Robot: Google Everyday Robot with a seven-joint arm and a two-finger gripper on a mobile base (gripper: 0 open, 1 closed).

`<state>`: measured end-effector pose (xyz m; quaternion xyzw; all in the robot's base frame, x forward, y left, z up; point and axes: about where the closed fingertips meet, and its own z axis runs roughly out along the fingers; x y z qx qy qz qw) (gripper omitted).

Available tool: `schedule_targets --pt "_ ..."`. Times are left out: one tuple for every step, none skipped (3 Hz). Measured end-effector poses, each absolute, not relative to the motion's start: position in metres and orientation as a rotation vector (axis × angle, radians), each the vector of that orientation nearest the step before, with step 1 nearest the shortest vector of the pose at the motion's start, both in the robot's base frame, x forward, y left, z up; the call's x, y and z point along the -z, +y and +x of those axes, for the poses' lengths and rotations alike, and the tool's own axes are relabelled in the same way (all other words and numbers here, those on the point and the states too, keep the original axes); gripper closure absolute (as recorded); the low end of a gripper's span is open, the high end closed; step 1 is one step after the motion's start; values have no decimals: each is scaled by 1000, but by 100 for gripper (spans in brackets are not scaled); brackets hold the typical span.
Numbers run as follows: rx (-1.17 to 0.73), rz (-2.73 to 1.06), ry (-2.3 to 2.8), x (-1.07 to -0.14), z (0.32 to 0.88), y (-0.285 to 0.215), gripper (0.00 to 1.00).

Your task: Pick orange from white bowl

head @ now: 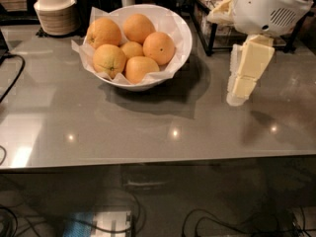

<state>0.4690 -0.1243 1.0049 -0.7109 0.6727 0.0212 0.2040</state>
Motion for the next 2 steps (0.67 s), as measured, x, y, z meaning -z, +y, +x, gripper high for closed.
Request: schedule_targets --pt "-120 -2011 1734 -1006 489 -83 0" --pt "-138 -1968 1646 -999 516 -51 0"
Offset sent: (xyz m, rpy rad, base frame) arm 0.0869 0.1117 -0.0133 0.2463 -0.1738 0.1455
